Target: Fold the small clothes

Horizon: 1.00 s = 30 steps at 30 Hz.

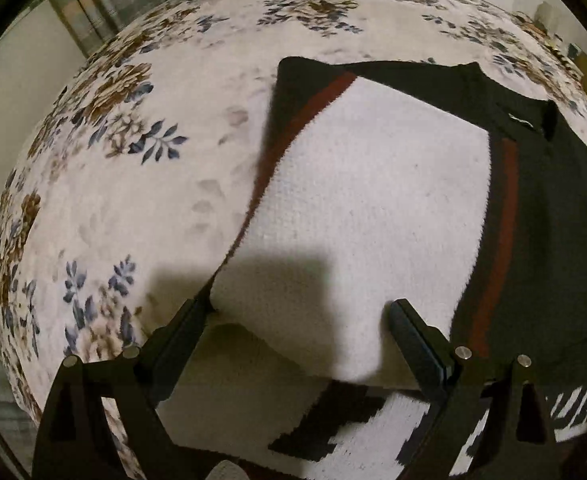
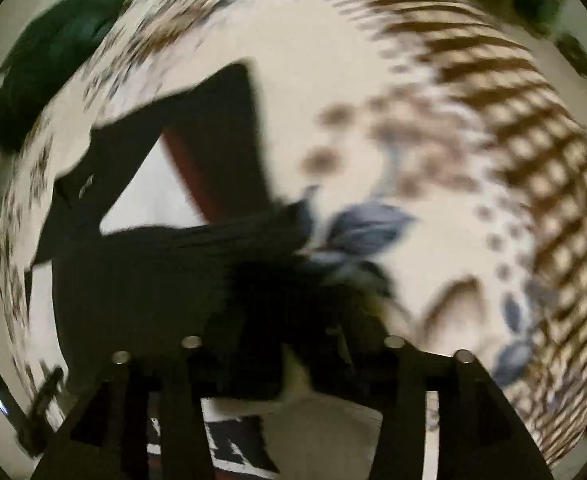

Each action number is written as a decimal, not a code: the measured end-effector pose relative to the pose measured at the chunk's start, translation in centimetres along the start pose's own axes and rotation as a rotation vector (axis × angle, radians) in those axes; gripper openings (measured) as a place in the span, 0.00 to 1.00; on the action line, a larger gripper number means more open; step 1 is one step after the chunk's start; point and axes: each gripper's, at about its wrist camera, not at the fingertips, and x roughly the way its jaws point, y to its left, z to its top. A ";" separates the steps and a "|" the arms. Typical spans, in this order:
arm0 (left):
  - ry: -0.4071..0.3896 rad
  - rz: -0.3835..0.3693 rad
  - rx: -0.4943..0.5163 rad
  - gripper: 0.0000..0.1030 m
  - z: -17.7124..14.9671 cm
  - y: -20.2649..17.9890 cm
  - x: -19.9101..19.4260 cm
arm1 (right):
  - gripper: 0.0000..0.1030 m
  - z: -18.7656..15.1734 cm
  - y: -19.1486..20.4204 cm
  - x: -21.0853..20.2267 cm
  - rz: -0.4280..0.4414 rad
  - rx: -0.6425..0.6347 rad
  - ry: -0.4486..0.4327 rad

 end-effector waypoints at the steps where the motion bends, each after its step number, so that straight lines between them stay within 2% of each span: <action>1: 0.001 -0.005 0.002 0.92 -0.2 0.1 -0.1 | 0.53 -0.3 -0.5 -0.6 0.019 0.028 -0.008; 3: 0.003 -0.015 -0.001 0.92 -0.4 0.2 -0.2 | 0.57 -1.2 -1.0 -1.6 0.143 0.089 -0.010; 5: 0.003 -0.016 -0.002 0.92 -0.5 0.2 -0.1 | 0.59 -1.6 -0.6 -1.6 0.227 0.117 0.003; 6: 0.005 -0.015 -0.002 0.92 -0.5 0.1 0.1 | 0.59 -1.7 -0.4 -1.0 0.256 0.132 0.029; 8: 0.015 -0.012 -0.004 0.92 -0.5 0.2 0.4 | 0.57 -2.2 0.1 1.2 0.254 0.155 0.095; 10: 0.018 -0.014 -0.003 0.92 -0.5 0.1 0.5 | 0.21 -2.4 0.2 3.1 0.144 0.127 0.122; 11: 0.019 -0.016 0.000 0.92 -0.5 0.1 0.5 | 0.20 -2.4 0.3 3.6 0.096 0.086 0.130; 13: 0.025 -0.023 -0.001 0.92 -0.4 0.3 0.4 | 0.20 -2.2 1.0 3.1 0.085 0.048 0.129; 15: 0.024 -0.042 -0.017 0.92 -0.3 0.6 0.0 | 0.25 -2.1 1.6 1.5 0.092 0.032 0.111; 18: 0.001 -0.074 -0.060 0.92 -0.4 1.0 -1.2 | 0.47 -1.7 2.9 -1.0 0.180 0.021 0.025; 20: 0.014 -0.087 -0.086 0.92 -0.5 1.0 -0.9 | 0.48 -1.7 3.8 -0.9 0.205 -0.001 0.015; 22: 0.059 -0.092 -0.087 0.92 -0.4 0.6 0.7 | 0.48 -1.5 4.4 1.2 0.137 -0.035 0.045; 23: 0.082 -0.100 -0.087 0.93 -0.3 0.4 1.6 | 0.48 -1.4 4.7 2.4 0.109 -0.042 0.059; 24: 0.106 -0.112 -0.094 1.00 -0.2 0.4 2.8 | 0.47 -1.5 4.7 3.9 0.056 -0.055 0.082; 25: 0.120 -0.132 -0.108 1.00 0.0 0.5 3.9 | 0.47 -1.4 4.4 4.9 0.041 -0.060 0.096; 27: 0.139 -0.173 -0.130 1.00 0.3 1.0 4.8 | 0.47 -1.3 4.5 5.2 0.048 -0.057 0.091; 30: 0.136 -0.200 -0.128 1.00 0.4 1.6 3.8 | 0.47 -1.9 4.3 4.4 0.046 -0.067 0.096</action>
